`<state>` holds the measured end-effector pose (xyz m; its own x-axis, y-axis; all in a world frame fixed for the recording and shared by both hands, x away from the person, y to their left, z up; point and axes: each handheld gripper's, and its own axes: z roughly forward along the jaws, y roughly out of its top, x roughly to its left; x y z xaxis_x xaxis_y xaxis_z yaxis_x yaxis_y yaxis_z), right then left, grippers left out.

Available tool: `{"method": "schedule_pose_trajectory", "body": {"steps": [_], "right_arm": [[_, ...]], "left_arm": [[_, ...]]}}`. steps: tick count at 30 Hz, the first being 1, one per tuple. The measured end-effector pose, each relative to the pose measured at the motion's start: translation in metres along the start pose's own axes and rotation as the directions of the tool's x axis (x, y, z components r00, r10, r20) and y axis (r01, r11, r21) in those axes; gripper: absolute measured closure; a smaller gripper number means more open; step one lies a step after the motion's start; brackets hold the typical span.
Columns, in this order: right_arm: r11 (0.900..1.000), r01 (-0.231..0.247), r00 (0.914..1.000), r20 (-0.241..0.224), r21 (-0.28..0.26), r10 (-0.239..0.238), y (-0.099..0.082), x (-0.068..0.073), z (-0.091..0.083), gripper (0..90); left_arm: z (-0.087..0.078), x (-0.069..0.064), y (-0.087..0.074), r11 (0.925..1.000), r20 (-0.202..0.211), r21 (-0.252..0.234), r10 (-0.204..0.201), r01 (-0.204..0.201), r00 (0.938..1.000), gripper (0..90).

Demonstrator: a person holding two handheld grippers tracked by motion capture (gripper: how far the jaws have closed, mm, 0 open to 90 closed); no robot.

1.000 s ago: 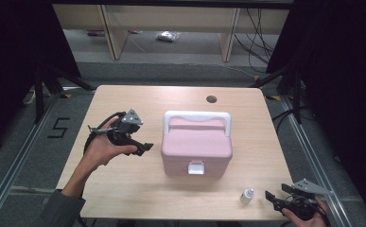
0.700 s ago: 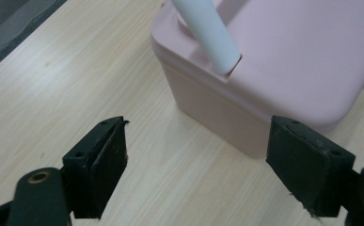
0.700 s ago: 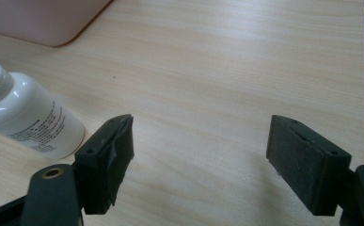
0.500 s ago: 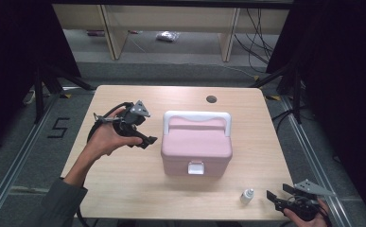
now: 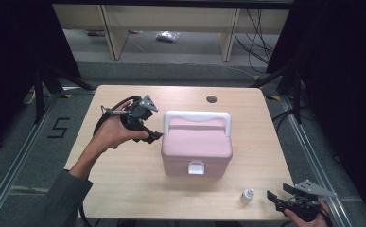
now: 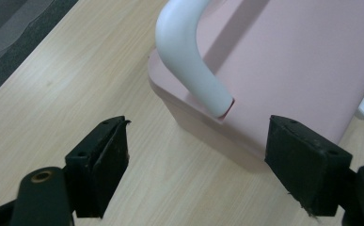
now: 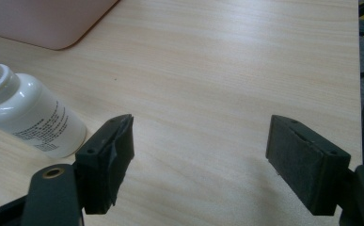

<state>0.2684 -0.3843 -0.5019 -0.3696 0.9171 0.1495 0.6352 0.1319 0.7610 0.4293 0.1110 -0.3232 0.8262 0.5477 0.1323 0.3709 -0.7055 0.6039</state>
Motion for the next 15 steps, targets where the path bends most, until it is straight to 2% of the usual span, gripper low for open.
{"method": "schedule_pose_trajectory", "body": {"steps": [1, 3, 4, 5, 7, 9, 11, 13, 15], "right_arm": [[1.0, -0.002, 0.9999, 0.011, -0.001, 0.002, 0.0, 0.0, 0.0, 24.8], [0.9997, 0.025, 0.9997, 0.0, -0.007, -0.025, 0.0, -0.001, 0.001, 24.8], [1.0, -0.004, 1.0, 0.004, 0.001, 0.004, 0.0, 0.001, 0.0, 24.8], [0.9998, 0.019, 0.9998, 0.003, -0.004, -0.019, 0.0, -0.001, 0.001, 24.8], [0.9999, 0.011, 0.9999, 0.008, -0.002, -0.011, 0.0, 0.0, 0.0, 24.8], [0.9991, -0.04, 0.9992, 0.002, 0.015, 0.04, 0.0, 0.004, -0.002, 24.8], [1.0, -0.006, 1.0, 0.0, 0.004, 0.006, 0.0, 0.002, 0.0, 24.8], [0.9998, -0.016, 0.9999, -0.003, 0.007, 0.016, 0.0, 0.003, 0.0, 24.8], [1.0, 0.001, 1.0, 0.005, 0.001, -0.001, 0.0, 0.002, 0.001, 24.8]], "left_arm": [[0.0, 0.0, 0.005, 1.0, 0.001, 0.0, 0.007, -0.007, 1.0, 21.1], [-0.001, 0.0, 0.011, 0.9999, -0.004, 0.004, 0.016, -0.016, 0.9999, 21.4], [0.0, 0.0, 0.013, 0.9999, -0.005, 0.006, 0.014, -0.014, 0.9999, 21.4], [0.0, -0.001, 0.015, 0.9998, -0.007, 0.011, 0.015, -0.015, 0.9999, 21.4], [0.0, -0.001, 0.02, 0.9996, -0.005, 0.016, 0.025, -0.025, 0.9997, 21.6], [0.001, -0.002, 0.024, 0.9994, -0.006, 0.017, 0.031, -0.031, 0.9995, 21.7], [0.001, -0.003, 0.028, 0.9981, 0.001, 0.037, 0.048, -0.048, 0.9988, 21.8], [0.001, -0.003, 0.031, 0.9973, 0.001, 0.043, 0.059, -0.059, 0.9982, 21.9], [0.001, -0.003, 0.033, 0.9969, 0.001, 0.046, 0.064, -0.064, 0.998, 21.9]]}}
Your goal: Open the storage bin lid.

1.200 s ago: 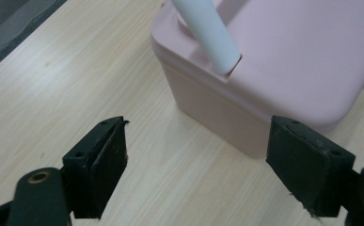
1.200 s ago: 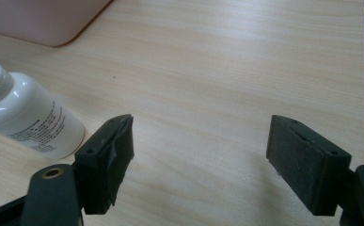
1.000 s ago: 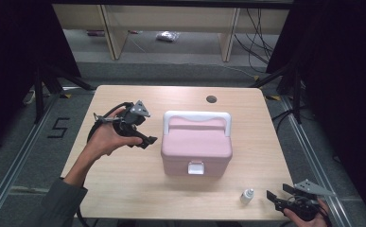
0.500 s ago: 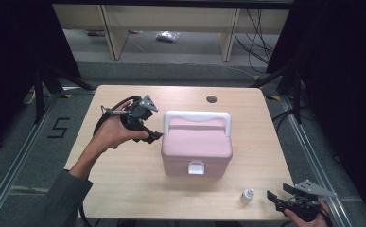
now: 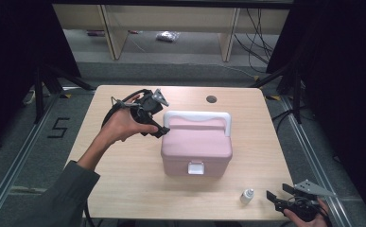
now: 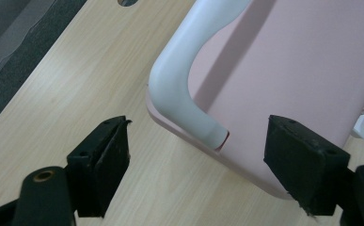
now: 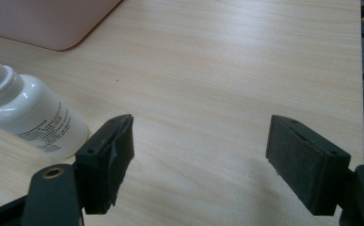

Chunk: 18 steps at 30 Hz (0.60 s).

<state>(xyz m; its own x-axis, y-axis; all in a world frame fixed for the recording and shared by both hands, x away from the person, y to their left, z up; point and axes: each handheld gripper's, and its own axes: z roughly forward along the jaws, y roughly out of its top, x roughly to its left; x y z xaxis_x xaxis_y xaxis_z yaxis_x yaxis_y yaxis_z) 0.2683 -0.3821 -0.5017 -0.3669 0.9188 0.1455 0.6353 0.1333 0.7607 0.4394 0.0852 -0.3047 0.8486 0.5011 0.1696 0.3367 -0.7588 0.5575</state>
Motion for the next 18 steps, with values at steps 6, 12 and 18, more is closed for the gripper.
{"method": "schedule_pose_trajectory", "body": {"steps": [6, 12, 18], "right_arm": [[0.9998, 0.021, 0.9998, -0.003, 0.001, -0.021, 0.0, -0.003, -0.001, 24.8], [0.9997, -0.013, 0.9998, -0.014, 0.022, 0.014, 0.0, 0.001, 0.001, 24.8], [0.9993, 0.036, 0.999, -0.026, 0.009, -0.036, 0.002, 0.0, 0.004, 24.8]], "left_arm": [[0.007, 0.001, 0.01, 0.9989, 0.008, 0.043, 0.02, -0.021, 0.9998, 22.0], [0.013, 0.003, 0.022, 0.9965, 0.028, 0.064, 0.051, -0.053, 0.9983, 21.5], [0.015, 0.005, 0.033, 0.9944, 0.042, 0.073, 0.073, -0.076, 0.9965, 20.9]]}}
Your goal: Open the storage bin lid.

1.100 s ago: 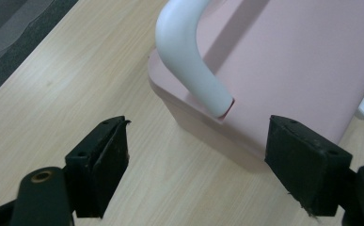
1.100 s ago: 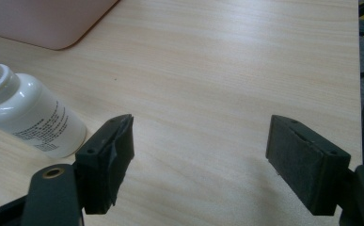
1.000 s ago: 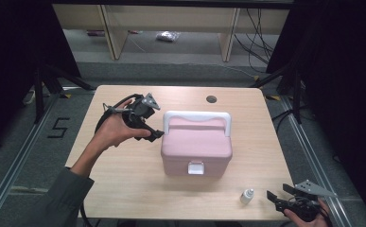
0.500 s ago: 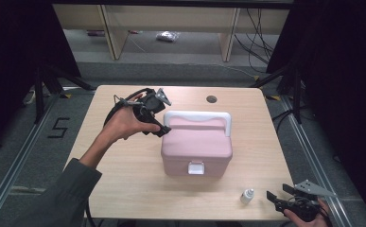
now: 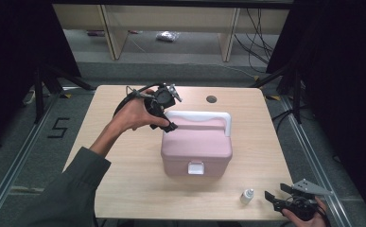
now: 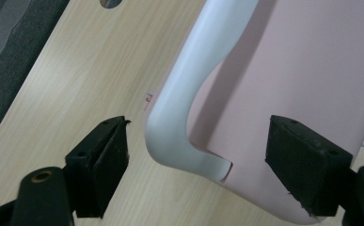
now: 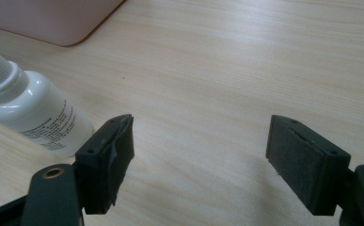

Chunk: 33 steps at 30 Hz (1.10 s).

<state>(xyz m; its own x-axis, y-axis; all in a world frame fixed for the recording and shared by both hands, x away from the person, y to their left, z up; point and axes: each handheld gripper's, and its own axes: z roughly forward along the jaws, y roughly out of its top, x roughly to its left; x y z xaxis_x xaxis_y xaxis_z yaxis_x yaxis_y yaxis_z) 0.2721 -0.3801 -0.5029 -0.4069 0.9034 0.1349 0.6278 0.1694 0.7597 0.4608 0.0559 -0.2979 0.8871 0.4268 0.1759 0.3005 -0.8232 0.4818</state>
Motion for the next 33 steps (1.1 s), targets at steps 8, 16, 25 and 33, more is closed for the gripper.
{"method": "schedule_pose_trajectory", "body": {"steps": [8, 16, 25, 33], "right_arm": [[0.9997, -0.023, 0.9997, -0.011, 0.005, 0.023, 0.0, 0.0, 0.001, 24.8], [1.0, 0.0, 1.0, -0.001, -0.002, 0.0, 0.0, -0.001, 0.001, 24.7], [1.0, -0.003, 1.0, -0.006, 0.002, 0.003, 0.0, -0.002, 0.001, 24.8], [1.0, -0.004, 1.0, -0.007, 0.004, 0.004, 0.0, -0.002, 0.001, 24.9]], "left_arm": [[0.008, 0.011, 0.016, 0.9976, 0.068, 0.032, 0.059, -0.062, 0.9959, 23.6], [0.015, 0.018, 0.026, 0.9927, 0.119, 0.077, 0.083, -0.093, 0.9895, 25.6], [0.022, 0.019, 0.033, 0.985, 0.114, 0.125, 0.106, -0.12, 0.9878, 41.6], [0.027, 0.02, 0.036, 0.9748, 0.124, 0.147, 0.15, -0.168, 0.9809, 57.5]]}}
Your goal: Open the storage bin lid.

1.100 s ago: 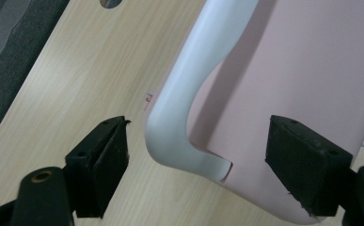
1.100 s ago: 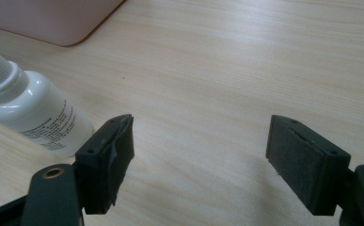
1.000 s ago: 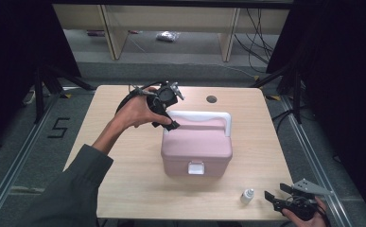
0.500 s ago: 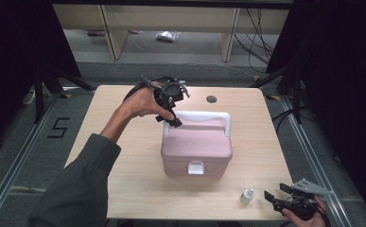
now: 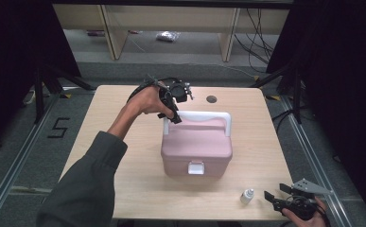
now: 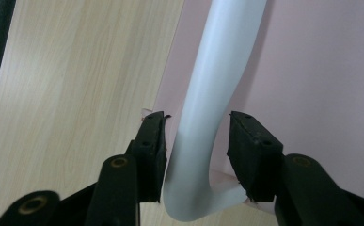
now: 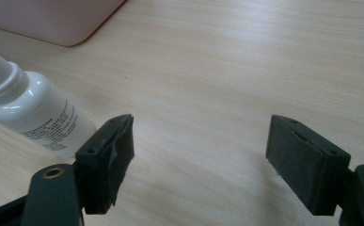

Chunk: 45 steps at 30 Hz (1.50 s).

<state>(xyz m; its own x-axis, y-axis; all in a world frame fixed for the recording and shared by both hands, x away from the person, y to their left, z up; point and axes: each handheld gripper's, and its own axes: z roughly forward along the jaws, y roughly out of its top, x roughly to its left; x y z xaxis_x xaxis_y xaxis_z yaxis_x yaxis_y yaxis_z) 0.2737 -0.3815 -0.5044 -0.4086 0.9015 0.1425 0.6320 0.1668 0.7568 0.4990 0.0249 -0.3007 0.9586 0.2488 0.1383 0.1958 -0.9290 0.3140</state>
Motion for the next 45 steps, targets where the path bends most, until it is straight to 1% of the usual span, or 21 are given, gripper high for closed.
{"method": "schedule_pose_trajectory", "body": {"steps": [4, 5, 6, 12, 22, 23, 24, 25, 26, 29, 30, 31, 32, 34, 36, 37, 39, 40, 41, 44, 45], "right_arm": [[1.0, 0.001, 1.0, -0.002, 0.005, -0.001, 0.0, 0.0, 0.0, 24.8], [0.9994, -0.032, 0.9995, -0.006, 0.009, 0.032, 0.0, 0.002, 0.0, 24.8], [1.0, 0.002, 1.0, -0.003, 0.006, -0.002, 0.0, 0.0, 0.0, 24.8], [1.0, 0.004, 1.0, -0.005, 0.002, -0.004, 0.001, 0.0, -0.001, 24.9], [0.9999, 0.001, 1.0, -0.001, -0.016, -0.001, 0.001, 0.0, -0.002, 25.8], [0.9996, -0.003, 1.0, -0.005, -0.03, 0.003, 0.002, 0.001, -0.003, 26.5], [0.9986, -0.051, 0.9985, -0.019, -0.018, 0.051, 0.002, 0.004, -0.003, 26.6], [0.9985, -0.051, 0.9985, -0.019, -0.021, 0.05, 0.003, 0.004, -0.004, 26.8], [0.9992, -0.017, 0.9997, -0.017, -0.037, 0.016, 0.003, 0.002, -0.003, 27.4], [0.9985, -0.014, 0.9997, -0.021, -0.054, 0.013, 0.005, 0.004, -0.004, 28.3], [0.9976, 0.014, 0.9998, -0.015, -0.068, -0.015, 0.006, 0.003, -0.004, 28.2], [0.9976, -0.036, 0.999, -0.029, -0.06, 0.034, 0.007, 0.007, -0.005, 27.8], [0.9968, 0.003, 0.9999, -0.015, -0.08, -0.004, 0.009, 0.005, -0.005, 27.1], [0.9942, -0.034, 0.9991, -0.03, -0.102, 0.031, 0.013, 0.008, -0.006, 27.1], [0.9913, -0.012, 0.9996, -0.026, -0.131, 0.008, 0.019, 0.009, -0.008, 27.6], [0.9915, -0.034, 0.9988, -0.039, -0.126, 0.029, 0.022, 0.013, -0.009, 29.1], [0.9891, -0.015, 0.9994, -0.034, -0.146, 0.01, 0.026, 0.014, -0.008, 33.5], [0.9862, 0.011, 0.9983, -0.054, -0.165, -0.02, 0.034, 0.018, -0.007, 38.7], [0.9802, 0.073, 0.9956, -0.044, -0.184, -0.083, 0.038, 0.017, -0.005, 39.9], [0.9813, 0.077, 0.993, -0.075, -0.176, -0.092, 0.046, 0.025, -0.002, 44.3], [0.9782, 0.101, 0.9892, -0.086, -0.181, -0.118, 0.052, 0.032, 0.003, 49.2]], "left_arm": [[-0.001, -0.001, 0.004, 0.9996, -0.005, 0.019, 0.023, -0.022, 0.9997, 62.6], [-0.001, -0.001, 0.006, 0.9991, -0.007, 0.03, 0.03, -0.03, 0.9995, 63.6], [-0.001, -0.001, 0.007, 0.9988, -0.008, 0.038, 0.033, -0.033, 0.9994, 64.3], [-0.001, -0.002, 0.009, 0.997, -0.024, 0.059, 0.051, -0.049, 0.9984, 68.0], [-0.006, -0.004, 0.009, 0.9947, -0.019, 0.055, 0.088, -0.087, 0.996, 70.4], [-0.006, -0.004, 0.009, 0.9939, -0.017, 0.056, 0.096, -0.095, 0.9953, 70.6], [-0.007, -0.005, 0.009, 0.9938, -0.015, 0.055, 0.098, -0.097, 0.9951, 70.7], [-0.007, -0.005, 0.009, 0.9936, -0.012, 0.057, 0.098, -0.097, 0.9951, 70.9], [-0.008, -0.005, 0.01, 0.9921, -0.015, 0.061, 0.111, -0.11, 0.9937, 71.0], [-0.011, -0.006, 0.012, 0.9911, -0.024, 0.061, 0.12, -0.118, 0.9925, 71.3], [-0.012, -0.006, 0.012, 0.9905, -0.026, 0.064, 0.123, -0.122, 0.992, 71.4], [-0.014, -0.005, 0.013, 0.9902, -0.028, 0.063, 0.126, -0.124, 0.9916, 71.4], [-0.015, -0.005, 0.013, 0.9903, -0.028, 0.062, 0.126, -0.124, 0.9916, 71.4], [-0.018, -0.005, 0.014, 0.99, -0.03, 0.06, 0.129, -0.128, 0.9911, 71.5], [-0.02, -0.004, 0.014, 0.9907, -0.026, 0.056, 0.125, -0.124, 0.9918, 71.6], [-0.021, -0.003, 0.014, 0.9899, -0.031, 0.057, 0.132, -0.13, 0.9907, 71.6], [-0.021, -0.002, 0.015, 0.9901, -0.028, 0.055, 0.131, -0.129, 0.991, 71.7], [-0.022, -0.002, 0.015, 0.9902, -0.026, 0.058, 0.128, -0.127, 0.9914, 71.7], [-0.022, -0.002, 0.016, 0.9895, -0.027, 0.058, 0.134, -0.133, 0.9906, 71.8], [-0.024, -0.001, 0.017, 0.9892, -0.028, 0.06, 0.136, -0.134, 0.9904, 71.8], [-0.025, 0.001, 0.017, 0.99, -0.027, 0.054, 0.132, -0.131, 0.9909, 71.8]]}}
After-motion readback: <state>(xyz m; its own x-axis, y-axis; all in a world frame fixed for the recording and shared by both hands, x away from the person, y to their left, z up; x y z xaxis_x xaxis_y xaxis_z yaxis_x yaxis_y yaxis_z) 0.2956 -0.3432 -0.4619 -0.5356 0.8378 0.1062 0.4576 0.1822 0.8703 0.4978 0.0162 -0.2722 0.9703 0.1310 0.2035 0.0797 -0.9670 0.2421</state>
